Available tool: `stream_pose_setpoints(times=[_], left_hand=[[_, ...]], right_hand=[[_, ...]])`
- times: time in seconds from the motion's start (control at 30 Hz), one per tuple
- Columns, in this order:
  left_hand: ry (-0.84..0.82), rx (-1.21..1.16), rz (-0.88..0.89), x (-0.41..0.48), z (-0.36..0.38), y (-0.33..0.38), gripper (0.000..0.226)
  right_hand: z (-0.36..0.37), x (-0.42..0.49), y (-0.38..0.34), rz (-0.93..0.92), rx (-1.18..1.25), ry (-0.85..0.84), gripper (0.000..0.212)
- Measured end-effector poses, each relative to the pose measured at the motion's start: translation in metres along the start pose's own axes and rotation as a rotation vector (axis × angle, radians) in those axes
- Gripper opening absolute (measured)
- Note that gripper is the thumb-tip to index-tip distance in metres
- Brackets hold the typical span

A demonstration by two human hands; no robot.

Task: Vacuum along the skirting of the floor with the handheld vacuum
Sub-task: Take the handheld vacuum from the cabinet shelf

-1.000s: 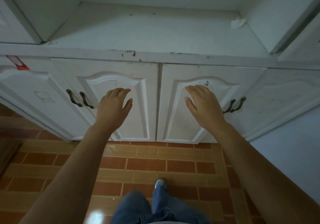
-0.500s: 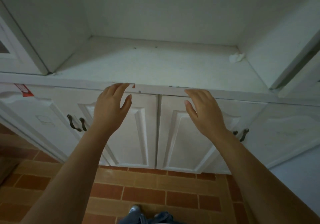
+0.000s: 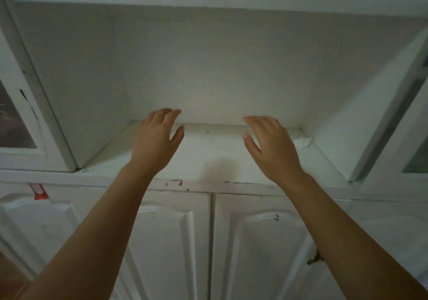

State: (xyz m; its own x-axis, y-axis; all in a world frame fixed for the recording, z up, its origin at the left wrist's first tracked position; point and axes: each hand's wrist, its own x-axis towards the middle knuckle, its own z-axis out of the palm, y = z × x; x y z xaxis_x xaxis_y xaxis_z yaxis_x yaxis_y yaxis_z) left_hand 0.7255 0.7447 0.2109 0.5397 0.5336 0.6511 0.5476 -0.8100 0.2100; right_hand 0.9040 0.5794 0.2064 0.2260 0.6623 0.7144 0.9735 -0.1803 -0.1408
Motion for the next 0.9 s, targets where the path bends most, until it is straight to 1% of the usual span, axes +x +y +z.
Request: stream_pose_setpoints(times=[0.13, 0.27, 0.37, 0.43, 0.6, 0.73, 0.9], left_hand=[[0.104, 0.008, 0.041, 0.031, -0.019, 0.006, 0.039], [0.209, -0.014, 0.083, 0.055, -0.044, 0.016, 0.047], [0.268, -0.021, 0.089, 0.068, -0.062, 0.018, 0.039], [0.306, -0.036, 0.094, 0.075, -0.074, 0.018, 0.040], [0.353, -0.035, 0.089, 0.093, -0.097, 0.013, 0.043], [0.340, 0.018, 0.089, 0.104, -0.107, 0.008, 0.045], [0.376, 0.036, 0.043, 0.125, -0.115, -0.003, 0.044]], right_hand=[[-0.023, 0.035, -0.009, -0.063, -0.012, 0.094, 0.050], [-0.047, 0.063, -0.021, -0.120, -0.048, 0.199, 0.048], [-0.064, 0.080, -0.028, -0.146, -0.055, 0.244, 0.048], [-0.075, 0.090, -0.031, -0.155, -0.059, 0.281, 0.048], [-0.096, 0.115, -0.036, -0.171, -0.071, 0.340, 0.050], [-0.100, 0.131, -0.039, -0.148, -0.041, 0.347, 0.052], [-0.100, 0.163, -0.039, -0.096, -0.018, 0.363, 0.040]])
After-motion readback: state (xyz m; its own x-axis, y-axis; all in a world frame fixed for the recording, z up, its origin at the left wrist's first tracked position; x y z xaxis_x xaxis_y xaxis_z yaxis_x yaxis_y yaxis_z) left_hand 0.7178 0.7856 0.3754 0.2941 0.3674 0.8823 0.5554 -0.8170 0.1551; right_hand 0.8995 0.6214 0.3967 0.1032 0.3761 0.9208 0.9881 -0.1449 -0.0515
